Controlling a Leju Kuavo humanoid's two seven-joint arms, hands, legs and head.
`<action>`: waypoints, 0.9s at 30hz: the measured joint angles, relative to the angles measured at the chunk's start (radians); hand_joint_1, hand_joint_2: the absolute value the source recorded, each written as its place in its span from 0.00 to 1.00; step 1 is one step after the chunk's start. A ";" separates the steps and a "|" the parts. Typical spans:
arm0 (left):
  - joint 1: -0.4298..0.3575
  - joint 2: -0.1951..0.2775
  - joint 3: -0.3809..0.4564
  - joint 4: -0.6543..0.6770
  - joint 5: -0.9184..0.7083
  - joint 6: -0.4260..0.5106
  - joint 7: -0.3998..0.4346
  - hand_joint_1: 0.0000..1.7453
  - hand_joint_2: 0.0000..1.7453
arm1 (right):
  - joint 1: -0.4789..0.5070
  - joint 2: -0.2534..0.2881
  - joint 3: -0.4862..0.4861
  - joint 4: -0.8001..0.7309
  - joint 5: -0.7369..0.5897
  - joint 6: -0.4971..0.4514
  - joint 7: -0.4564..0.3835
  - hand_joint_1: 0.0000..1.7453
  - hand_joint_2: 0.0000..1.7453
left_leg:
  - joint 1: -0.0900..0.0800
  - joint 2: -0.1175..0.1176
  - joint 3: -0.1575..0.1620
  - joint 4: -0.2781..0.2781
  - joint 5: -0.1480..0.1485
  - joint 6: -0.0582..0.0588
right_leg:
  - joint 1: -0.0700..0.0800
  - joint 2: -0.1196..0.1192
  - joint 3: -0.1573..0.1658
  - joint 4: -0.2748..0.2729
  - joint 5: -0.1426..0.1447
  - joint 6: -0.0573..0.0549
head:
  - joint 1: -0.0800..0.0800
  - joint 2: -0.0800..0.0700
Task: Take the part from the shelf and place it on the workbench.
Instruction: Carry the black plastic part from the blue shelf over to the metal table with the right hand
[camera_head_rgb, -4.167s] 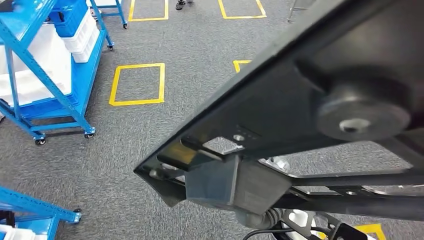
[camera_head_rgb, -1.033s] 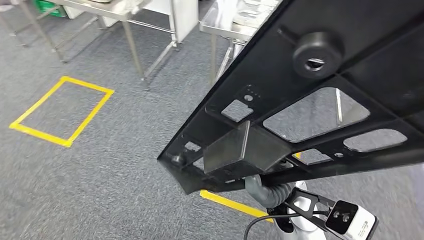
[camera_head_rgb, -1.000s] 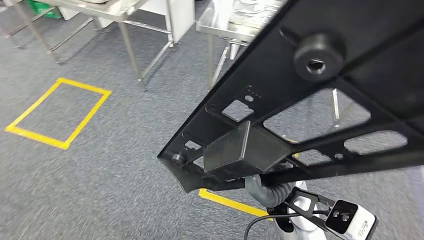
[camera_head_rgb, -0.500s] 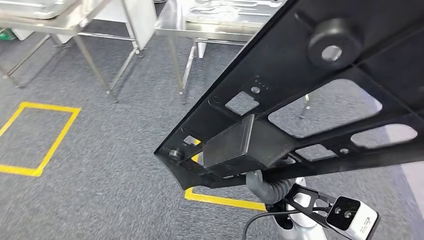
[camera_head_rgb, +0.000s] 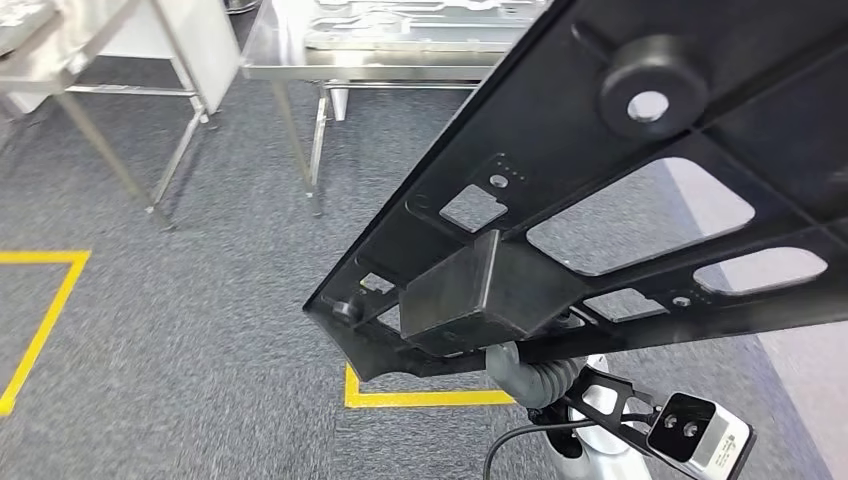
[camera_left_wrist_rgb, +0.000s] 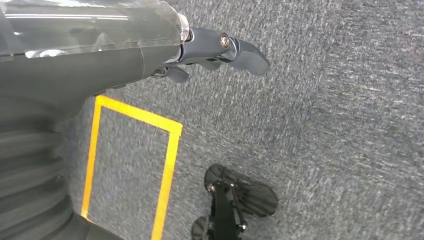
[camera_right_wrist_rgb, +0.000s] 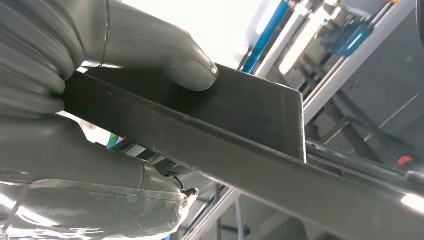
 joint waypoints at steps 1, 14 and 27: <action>0.001 0.000 0.000 0.000 0.000 0.001 0.001 0.00 1.00 | 0.000 0.000 0.000 0.001 0.000 0.000 0.000 0.82 1.00 | -0.001 0.013 0.000 0.000 -0.001 0.000 | -0.002 -0.003 -0.020 0.038 -0.007 0.002 | 0.000 0.000; -0.004 -0.001 0.006 0.000 0.010 -0.008 0.001 0.00 1.00 | -0.011 0.001 0.006 0.014 -0.013 -0.016 0.000 0.82 1.00 | -0.004 0.005 -0.049 0.173 -0.123 -0.051 | 0.007 -0.043 0.140 -0.272 0.126 -0.057 | 0.000 0.000; 0.009 0.005 0.011 0.000 0.011 -0.020 -0.009 0.00 1.00 | 0.008 0.011 0.000 0.013 -0.008 0.020 0.001 0.82 1.00 | -0.007 -0.008 0.040 -0.009 -0.028 0.000 | 0.013 0.000 0.167 -0.209 0.071 -0.014 | 0.000 0.000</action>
